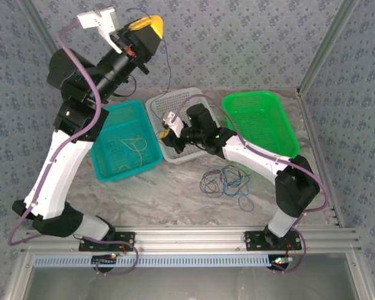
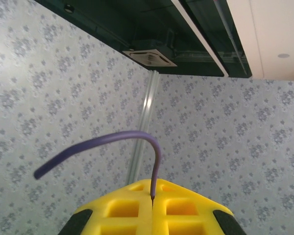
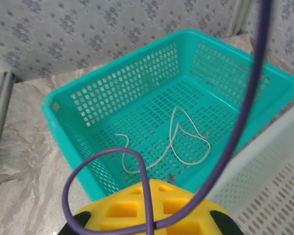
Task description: Untangle the cables
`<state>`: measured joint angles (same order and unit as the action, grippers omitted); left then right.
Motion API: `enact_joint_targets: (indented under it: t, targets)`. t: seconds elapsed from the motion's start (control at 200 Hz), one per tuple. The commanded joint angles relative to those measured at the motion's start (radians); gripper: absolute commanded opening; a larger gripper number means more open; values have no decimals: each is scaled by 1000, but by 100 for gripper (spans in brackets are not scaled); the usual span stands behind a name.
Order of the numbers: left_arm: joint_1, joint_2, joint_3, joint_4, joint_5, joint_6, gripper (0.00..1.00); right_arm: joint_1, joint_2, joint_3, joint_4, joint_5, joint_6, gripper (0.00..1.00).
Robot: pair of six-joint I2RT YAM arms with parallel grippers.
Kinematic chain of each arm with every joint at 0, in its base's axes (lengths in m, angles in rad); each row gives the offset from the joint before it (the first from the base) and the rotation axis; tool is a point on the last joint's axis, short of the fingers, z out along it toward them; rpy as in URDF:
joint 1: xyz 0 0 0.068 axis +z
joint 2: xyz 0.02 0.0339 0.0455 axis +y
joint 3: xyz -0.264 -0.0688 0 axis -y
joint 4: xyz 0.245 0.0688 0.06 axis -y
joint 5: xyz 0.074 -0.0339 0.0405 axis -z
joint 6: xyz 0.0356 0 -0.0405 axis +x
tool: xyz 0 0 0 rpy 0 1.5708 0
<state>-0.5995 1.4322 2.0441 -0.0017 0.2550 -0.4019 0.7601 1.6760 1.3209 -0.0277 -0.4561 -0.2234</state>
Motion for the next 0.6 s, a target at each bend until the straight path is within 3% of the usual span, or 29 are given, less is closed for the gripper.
enact_joint_targets:
  t: [0.0,0.195,0.41,0.595]
  targets:
    - [34,-50,-9,-4,-66,46,0,6,-57,-7,-105,121,-40,0]
    - [107,-27,-61,-5,-123,1,0,52,-90,36,-271,361,-115,0]
    - [196,68,-43,-78,-194,-81,0,160,-123,37,-304,646,-184,0]
    - [253,200,9,-192,-177,-125,0,174,-170,22,-324,670,-175,0]
